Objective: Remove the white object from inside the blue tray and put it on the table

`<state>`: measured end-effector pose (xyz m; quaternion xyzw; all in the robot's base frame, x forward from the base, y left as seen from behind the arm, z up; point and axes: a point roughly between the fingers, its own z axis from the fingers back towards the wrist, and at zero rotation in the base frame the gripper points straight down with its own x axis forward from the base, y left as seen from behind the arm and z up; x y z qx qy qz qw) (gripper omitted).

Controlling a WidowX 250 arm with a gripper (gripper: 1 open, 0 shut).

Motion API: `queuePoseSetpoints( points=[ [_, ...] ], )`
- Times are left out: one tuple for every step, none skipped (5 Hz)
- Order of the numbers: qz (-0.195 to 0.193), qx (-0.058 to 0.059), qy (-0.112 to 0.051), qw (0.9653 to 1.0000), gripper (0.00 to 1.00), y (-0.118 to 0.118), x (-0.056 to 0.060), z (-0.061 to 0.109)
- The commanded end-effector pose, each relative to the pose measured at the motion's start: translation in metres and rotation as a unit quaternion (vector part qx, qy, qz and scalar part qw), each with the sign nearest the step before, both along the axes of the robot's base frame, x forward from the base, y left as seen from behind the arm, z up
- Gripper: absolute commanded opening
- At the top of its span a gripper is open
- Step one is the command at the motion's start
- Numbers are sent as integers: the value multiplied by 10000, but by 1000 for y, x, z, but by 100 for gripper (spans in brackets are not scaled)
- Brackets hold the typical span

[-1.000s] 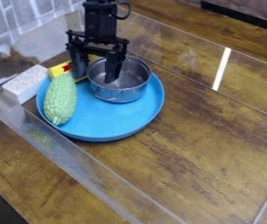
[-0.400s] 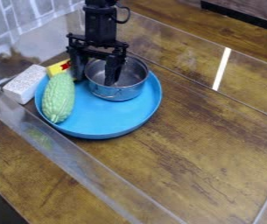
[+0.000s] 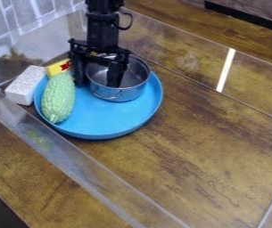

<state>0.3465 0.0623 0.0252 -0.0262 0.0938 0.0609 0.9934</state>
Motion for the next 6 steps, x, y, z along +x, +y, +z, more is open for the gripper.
queuePoseSetpoints(
  points=[
    [-90,72,-126,9999,100,-4,5,3],
    [-131,96,-110,9998,100,-8,6,-2],
    [-168,120,-94,9997,100,-11,7,-5],
    [-206,142,-79,9997,100,-14,8,-8],
    [-231,167,-61,9996,100,-16,9,-10],
    [-256,190,-45,9995,100,-18,10,-10]
  ],
)
